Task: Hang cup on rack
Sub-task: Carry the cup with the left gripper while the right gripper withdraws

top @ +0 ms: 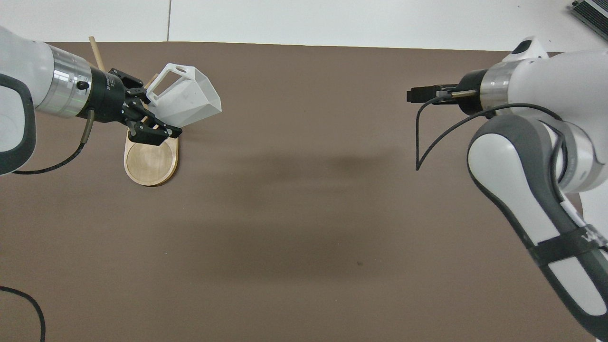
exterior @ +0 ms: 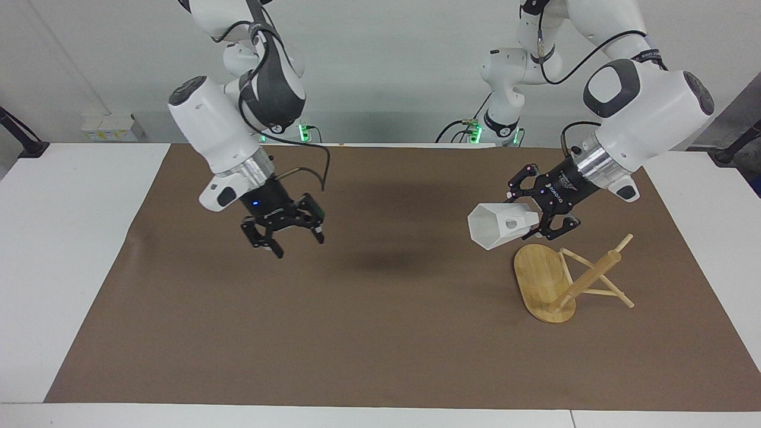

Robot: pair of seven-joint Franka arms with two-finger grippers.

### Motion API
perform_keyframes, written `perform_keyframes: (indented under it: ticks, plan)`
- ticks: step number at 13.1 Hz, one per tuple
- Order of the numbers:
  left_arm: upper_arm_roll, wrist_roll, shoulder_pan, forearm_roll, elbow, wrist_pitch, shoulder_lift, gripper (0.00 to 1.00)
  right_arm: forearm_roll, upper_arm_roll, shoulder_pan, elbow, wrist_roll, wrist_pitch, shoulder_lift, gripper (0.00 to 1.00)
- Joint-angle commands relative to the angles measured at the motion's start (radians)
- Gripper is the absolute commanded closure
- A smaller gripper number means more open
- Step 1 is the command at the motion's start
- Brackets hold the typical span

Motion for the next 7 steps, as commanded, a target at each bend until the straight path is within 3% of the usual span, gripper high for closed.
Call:
perform_keyframes:
  ticks: [1, 2, 7]
  plan:
    - [-0.001, -0.073, 0.043, 0.047, -0.118, 0.034, -0.079, 1.00, -0.245, 0.009, -0.081, -0.020, 0.012, -0.062, -0.027, 0.00]
    - [0.002, -0.084, 0.049, 0.057, -0.126, 0.043, -0.083, 1.00, -0.310, 0.003, -0.098, -0.012, 0.013, -0.090, -0.028, 0.00]
    - [0.000, -0.269, 0.063, 0.125, -0.184, 0.170, -0.093, 1.00, -0.314, -0.030, -0.103, 0.184, 0.044, -0.430, -0.035, 0.00]
